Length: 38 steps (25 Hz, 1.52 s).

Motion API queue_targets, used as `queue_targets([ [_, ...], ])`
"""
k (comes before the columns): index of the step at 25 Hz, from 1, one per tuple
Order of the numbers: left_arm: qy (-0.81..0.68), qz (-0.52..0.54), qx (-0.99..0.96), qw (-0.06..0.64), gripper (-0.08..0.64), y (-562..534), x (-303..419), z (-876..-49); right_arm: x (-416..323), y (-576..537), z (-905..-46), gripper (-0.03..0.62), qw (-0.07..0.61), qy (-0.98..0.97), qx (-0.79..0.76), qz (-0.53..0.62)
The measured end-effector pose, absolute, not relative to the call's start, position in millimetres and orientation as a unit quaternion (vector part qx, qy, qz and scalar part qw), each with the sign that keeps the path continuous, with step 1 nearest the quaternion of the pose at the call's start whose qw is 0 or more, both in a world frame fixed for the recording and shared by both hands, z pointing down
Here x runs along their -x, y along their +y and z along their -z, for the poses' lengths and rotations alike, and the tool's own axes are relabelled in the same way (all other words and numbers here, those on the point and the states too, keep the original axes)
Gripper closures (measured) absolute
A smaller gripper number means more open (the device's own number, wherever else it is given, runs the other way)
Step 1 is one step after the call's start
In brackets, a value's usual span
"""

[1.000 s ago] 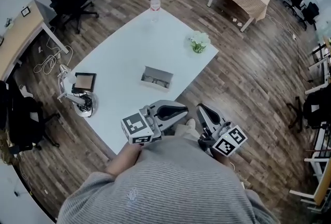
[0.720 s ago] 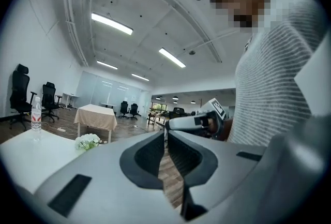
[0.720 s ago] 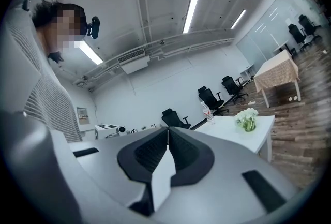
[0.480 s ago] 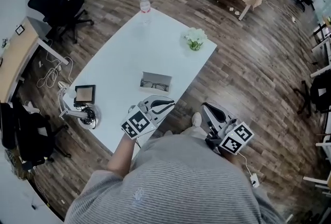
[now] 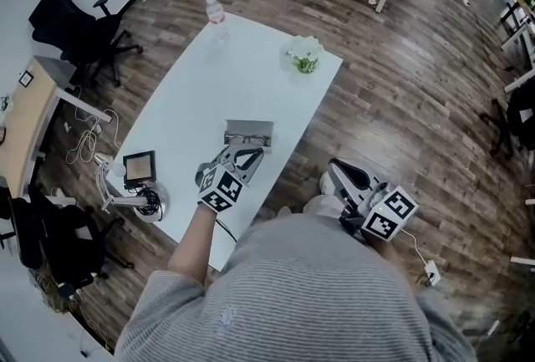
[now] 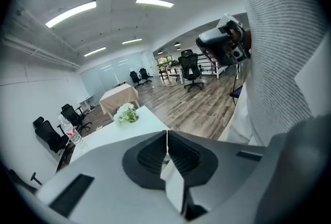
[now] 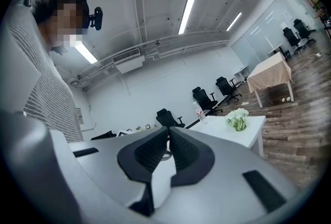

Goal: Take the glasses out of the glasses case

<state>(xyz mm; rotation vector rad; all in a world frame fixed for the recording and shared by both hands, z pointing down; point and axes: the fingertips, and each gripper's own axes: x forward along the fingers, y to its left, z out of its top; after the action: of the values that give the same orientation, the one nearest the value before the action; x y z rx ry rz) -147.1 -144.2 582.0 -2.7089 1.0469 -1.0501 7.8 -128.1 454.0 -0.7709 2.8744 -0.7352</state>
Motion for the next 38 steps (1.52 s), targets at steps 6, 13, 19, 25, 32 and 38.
queue_targets([
  [6,0.334,0.373,0.864,0.04,0.546,-151.6,154.8,-601.1,-7.4,-129.6,-455.9,0.575,0.036,0.937,0.251,0.24],
  [13,0.302,0.428,0.85,0.055,0.545,-157.8,162.5,-627.9,-13.6,-131.5,-456.7,0.575,0.036,0.933,0.264,0.24],
  [19,0.292,0.452,0.84,0.064,0.543,-165.1,166.1,-639.7,-20.3,-133.2,-458.4,0.575,0.037,0.93,0.275,0.241],
  [25,0.282,0.483,0.825,0.08,0.543,-172.6,171.1,-651.8,-25.0,-134.1,-460.3,0.575,0.039,0.928,0.282,0.241],
  [32,0.257,0.522,0.808,0.096,0.543,-181.5,172.8,-666.6,-29.2,-137.8,-461.1,0.575,0.04,0.926,0.285,0.244],
  [38,0.241,0.544,0.796,0.108,0.543,-185.4,174.7,-673.7,-33.9,-141.0,-462.4,0.575,0.041,0.924,0.291,0.246],
])
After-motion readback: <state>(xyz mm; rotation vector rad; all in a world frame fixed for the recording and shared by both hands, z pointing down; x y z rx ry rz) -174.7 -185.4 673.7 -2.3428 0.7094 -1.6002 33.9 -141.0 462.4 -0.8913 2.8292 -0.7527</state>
